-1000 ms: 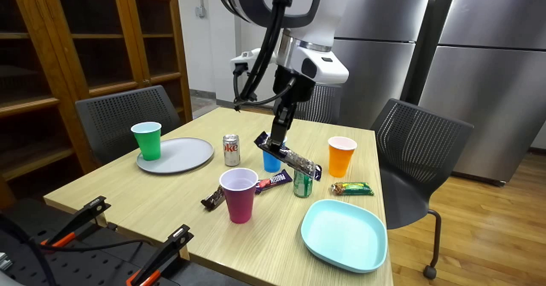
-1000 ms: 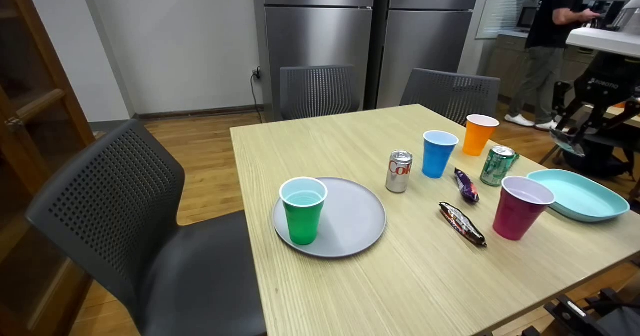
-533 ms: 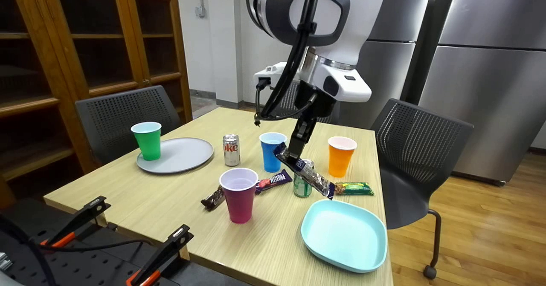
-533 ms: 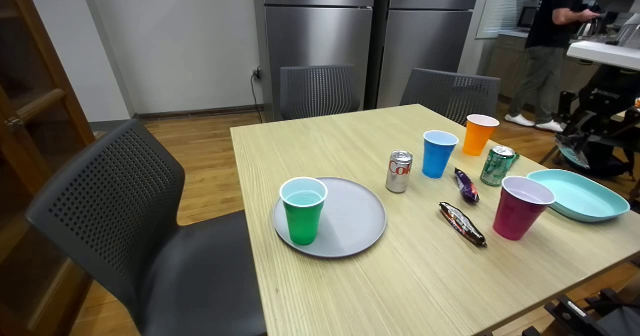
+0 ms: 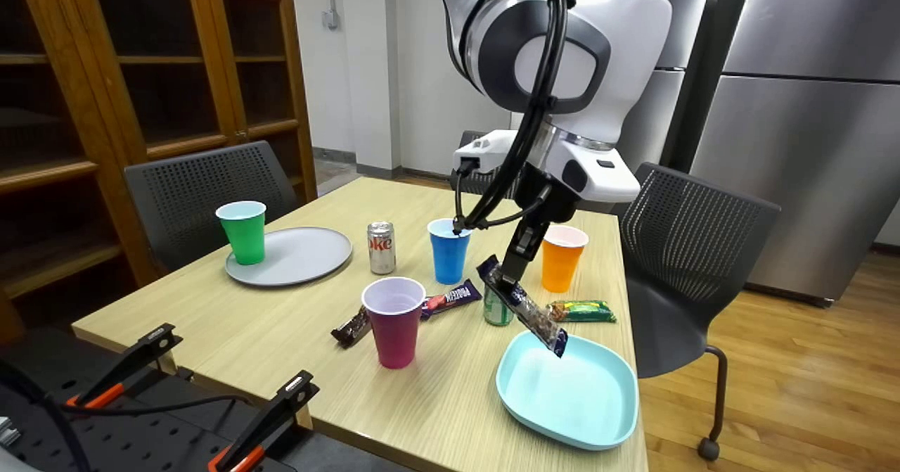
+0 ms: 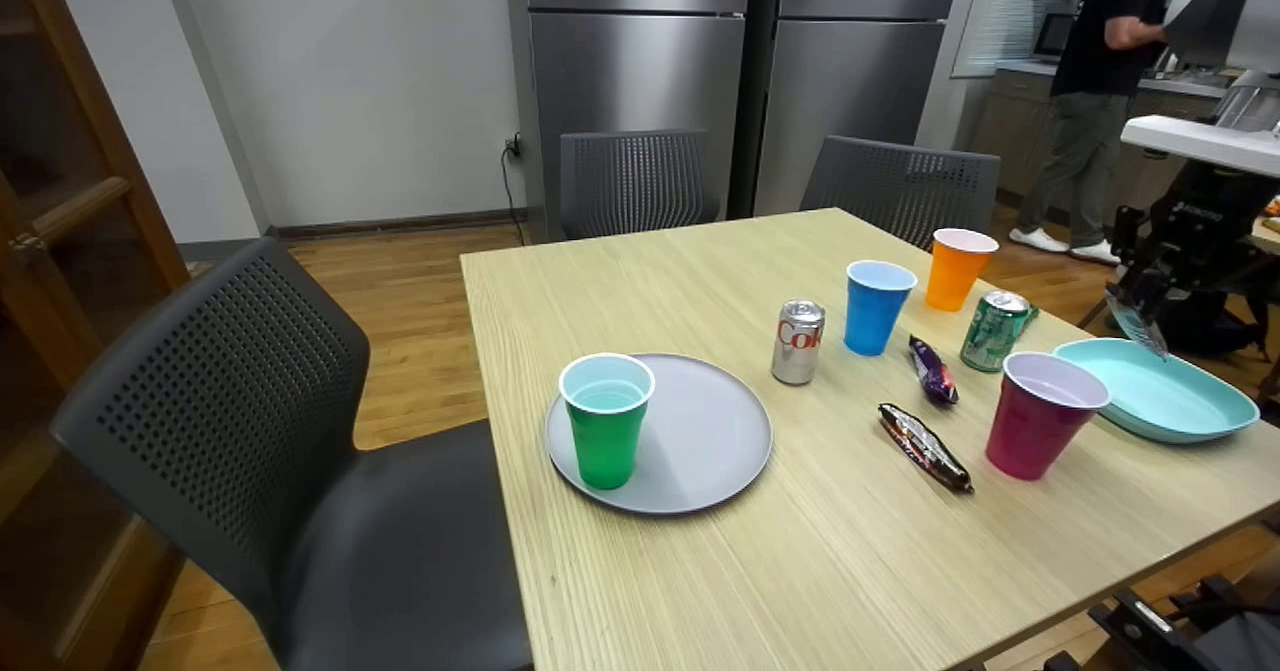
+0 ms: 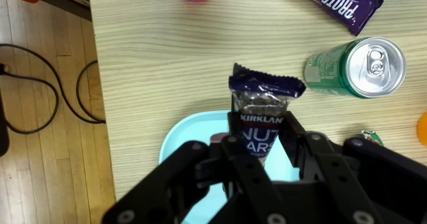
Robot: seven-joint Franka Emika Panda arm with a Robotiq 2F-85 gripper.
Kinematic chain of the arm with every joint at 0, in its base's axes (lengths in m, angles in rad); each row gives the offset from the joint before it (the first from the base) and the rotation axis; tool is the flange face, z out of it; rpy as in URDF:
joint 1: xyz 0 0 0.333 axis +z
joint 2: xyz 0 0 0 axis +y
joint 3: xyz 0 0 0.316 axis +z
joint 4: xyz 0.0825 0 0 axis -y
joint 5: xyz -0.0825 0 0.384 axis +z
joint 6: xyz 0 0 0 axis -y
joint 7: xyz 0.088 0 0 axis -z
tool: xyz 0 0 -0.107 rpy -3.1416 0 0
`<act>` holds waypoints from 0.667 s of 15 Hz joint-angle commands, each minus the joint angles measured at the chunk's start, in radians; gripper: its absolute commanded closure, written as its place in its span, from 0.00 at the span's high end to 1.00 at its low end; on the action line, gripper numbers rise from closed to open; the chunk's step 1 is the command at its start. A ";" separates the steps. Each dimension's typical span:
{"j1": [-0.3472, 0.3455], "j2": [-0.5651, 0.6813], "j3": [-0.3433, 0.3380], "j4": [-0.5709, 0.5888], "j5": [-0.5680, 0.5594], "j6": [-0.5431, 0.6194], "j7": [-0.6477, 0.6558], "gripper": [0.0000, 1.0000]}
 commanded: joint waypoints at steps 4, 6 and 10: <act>-0.029 0.084 -0.002 0.100 0.012 -0.044 0.045 0.09; -0.033 0.097 -0.004 0.114 0.010 -0.042 0.057 0.09; -0.045 0.115 -0.004 0.135 0.011 -0.043 0.077 0.09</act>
